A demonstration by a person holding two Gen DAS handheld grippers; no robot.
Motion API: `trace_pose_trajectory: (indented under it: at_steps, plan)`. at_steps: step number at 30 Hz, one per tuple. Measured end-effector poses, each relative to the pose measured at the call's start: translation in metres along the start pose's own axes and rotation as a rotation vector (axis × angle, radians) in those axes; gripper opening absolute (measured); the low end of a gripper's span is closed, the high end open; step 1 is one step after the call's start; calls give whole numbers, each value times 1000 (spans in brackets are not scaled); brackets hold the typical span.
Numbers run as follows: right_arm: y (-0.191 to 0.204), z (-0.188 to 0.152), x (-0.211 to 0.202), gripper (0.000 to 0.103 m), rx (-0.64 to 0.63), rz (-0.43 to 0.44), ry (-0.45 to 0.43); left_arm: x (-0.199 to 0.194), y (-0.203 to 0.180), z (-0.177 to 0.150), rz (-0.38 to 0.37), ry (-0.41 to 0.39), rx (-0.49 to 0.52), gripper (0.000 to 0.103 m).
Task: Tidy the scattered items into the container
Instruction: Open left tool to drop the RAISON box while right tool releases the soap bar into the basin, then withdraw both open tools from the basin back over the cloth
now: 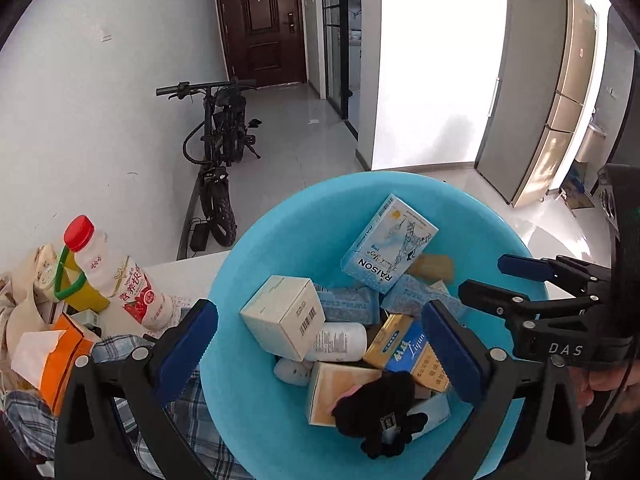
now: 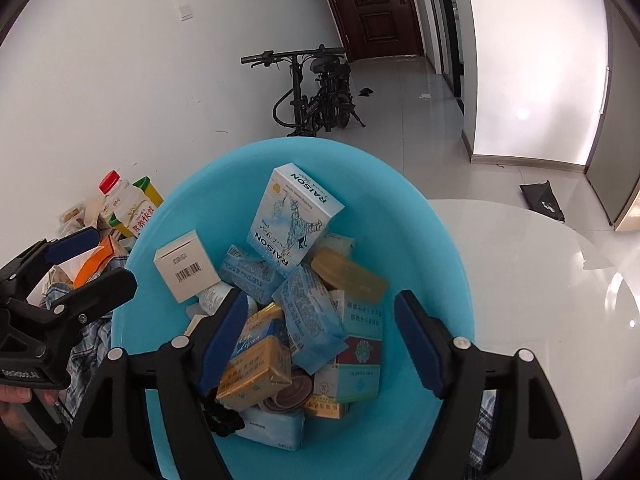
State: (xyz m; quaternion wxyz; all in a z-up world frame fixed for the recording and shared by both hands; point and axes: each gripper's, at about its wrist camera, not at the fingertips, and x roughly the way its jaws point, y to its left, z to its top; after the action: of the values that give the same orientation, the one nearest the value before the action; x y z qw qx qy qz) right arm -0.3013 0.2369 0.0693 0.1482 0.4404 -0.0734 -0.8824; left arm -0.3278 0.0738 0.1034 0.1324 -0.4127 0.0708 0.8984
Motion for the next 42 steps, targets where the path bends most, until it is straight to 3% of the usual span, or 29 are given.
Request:
trace_pose_trajectory:
  at_steps: [4, 16, 21, 28, 34, 36, 42]
  plan:
    - [7, -4, -16, 74, -25, -16, -16, -11, 2, -10, -21, 17, -19, 103]
    - [44, -46, -76, 74, -95, -20, -69, -68, -1, -53, 10, -11, -5, 103]
    - [52, -70, -108, 74, -75, -7, -105, -103, -6, -82, -40, -43, -20, 103]
    - [60, -120, -150, 86, -81, 2, -133, -155, -16, -135, -35, -108, -10, 103]
    - [71, -172, -175, 91, -141, -49, -177, -187, -24, -189, -29, -156, 4, 103]
    - [73, -190, -181, 98, -148, -48, -195, -193, -28, -207, -41, -160, 6, 103]
    - [75, -234, -188, 98, -155, -60, -206, -194, -41, -244, -21, -154, 15, 103]
